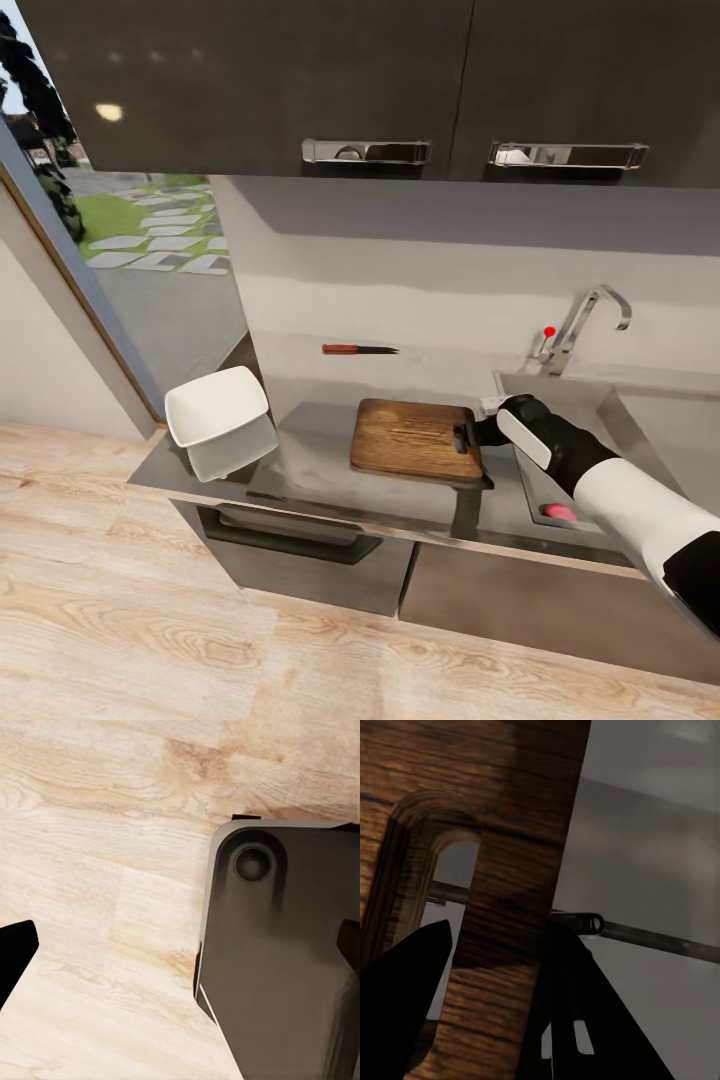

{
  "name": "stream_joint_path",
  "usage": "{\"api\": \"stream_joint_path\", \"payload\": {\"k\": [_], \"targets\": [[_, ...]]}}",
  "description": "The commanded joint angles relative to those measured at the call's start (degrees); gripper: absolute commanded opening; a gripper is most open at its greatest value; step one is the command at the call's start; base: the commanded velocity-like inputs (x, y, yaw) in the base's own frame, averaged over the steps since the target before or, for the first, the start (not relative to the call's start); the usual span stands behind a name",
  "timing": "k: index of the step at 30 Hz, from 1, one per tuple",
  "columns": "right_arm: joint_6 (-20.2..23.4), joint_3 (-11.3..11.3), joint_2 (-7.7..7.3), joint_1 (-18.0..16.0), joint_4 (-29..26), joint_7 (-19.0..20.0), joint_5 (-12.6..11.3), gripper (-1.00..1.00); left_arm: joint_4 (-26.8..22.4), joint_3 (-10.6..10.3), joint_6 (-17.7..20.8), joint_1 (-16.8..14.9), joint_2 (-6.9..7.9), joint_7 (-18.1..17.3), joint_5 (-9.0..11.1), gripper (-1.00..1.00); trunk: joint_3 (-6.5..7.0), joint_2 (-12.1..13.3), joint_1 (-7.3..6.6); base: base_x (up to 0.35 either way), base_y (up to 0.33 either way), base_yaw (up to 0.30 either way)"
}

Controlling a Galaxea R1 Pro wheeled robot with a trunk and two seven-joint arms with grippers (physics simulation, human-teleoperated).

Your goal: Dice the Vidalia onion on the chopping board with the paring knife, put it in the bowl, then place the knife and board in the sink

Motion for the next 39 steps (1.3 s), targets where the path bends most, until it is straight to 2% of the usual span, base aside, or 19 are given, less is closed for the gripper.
{"api": "stream_joint_path", "payload": {"k": [1,20,21,24,39], "targets": [[0.18,0.45,-0.09,-0.08,-0.09,-0.54,0.08,-1.00,-0.11,-0.44,-0.09,0.03,0.01,0.24,0.58,1.00,-0.10,-0.10,0.04,0.000,0.000,0.000],[0.18,0.03,-0.11,-0.08,-0.10,-0.54,0.06,-1.00,0.48,-0.36,0.01,0.02,0.01,0.24,0.58,1.00,-0.10,-0.10,0.04,0.000,0.000,0.000],[0.18,-0.20,-0.10,-0.08,-0.10,-0.54,0.06,1.00,0.52,-0.36,0.00,0.03,0.03,0.24,0.58,1.00,-0.10,-0.10,0.04,0.000,0.000,0.000],[0.25,-3.62,-0.11,-0.08,-0.10,-0.66,0.06,1.00,0.67,-0.35,-0.01,0.05,0.02,0.24,0.58,1.00,-0.10,-0.10,0.04,0.000,0.000,0.000],[0.27,-4.25,-0.09,-0.08,-0.18,-0.74,-0.01,1.00,0.69,-0.35,-0.01,0.04,0.01,0.24,0.58,1.00,-0.10,-0.10,0.04,0.000,0.000,0.000]]}}
